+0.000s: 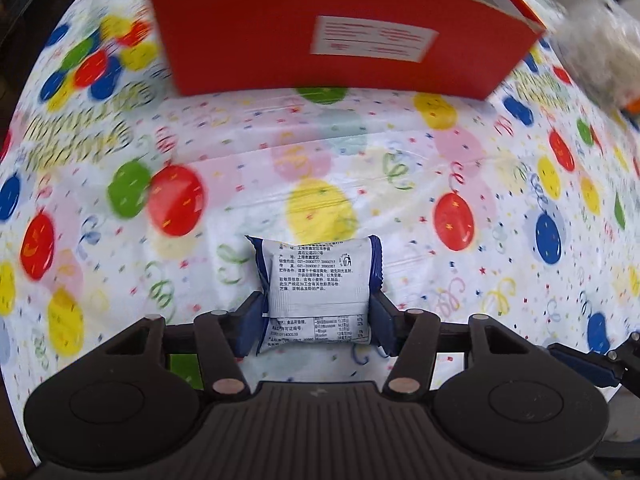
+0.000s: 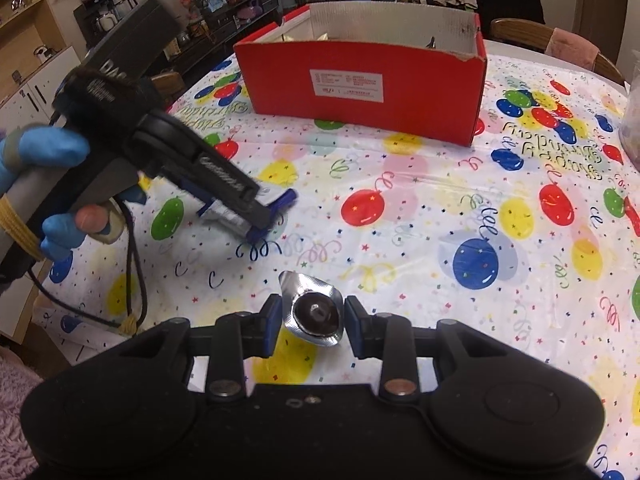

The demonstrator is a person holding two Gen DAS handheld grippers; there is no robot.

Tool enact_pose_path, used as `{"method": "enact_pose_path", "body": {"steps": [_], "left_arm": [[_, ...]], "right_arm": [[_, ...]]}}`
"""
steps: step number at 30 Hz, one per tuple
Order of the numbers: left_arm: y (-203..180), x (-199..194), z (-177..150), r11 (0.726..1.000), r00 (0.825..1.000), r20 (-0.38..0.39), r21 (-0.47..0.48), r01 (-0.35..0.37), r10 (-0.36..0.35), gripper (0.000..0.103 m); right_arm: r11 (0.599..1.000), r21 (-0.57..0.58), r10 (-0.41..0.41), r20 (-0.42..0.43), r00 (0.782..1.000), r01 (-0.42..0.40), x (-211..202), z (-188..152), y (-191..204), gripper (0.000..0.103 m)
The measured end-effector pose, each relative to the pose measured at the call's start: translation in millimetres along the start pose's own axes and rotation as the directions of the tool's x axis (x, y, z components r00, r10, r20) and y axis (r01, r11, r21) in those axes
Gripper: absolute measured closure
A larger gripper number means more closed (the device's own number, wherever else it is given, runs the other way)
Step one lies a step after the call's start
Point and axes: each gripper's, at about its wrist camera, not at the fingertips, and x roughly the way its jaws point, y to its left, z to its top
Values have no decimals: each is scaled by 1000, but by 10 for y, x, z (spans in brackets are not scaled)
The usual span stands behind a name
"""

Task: Organize snacks
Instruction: 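Carry the cake and silver candy over the red box and lower them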

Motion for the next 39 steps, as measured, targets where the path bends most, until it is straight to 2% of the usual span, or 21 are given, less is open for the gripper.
{"method": "enact_pose_path", "body": {"steps": [10,19,30,39], "left_arm": [[270,-520,-130,996,996,88,-78,36,-29,47],[191,-1090,-56,997,981,183,-32,70,-63,47],[-32,-1458,389,998,955,291,43,43,-53,47],[-90,-1377,956,999,947,322,32,-21,10,47]], "right_arm": [[999,35,26,60,998,-28,-214,220,25,71],[997,13,75,148,986,-78,-544,614,73,71],[1000,-23,7,227,974,-2,-615,1280,-137,71],[998,-3,-54,238,970,57,-344,1815,-444,71]]}}
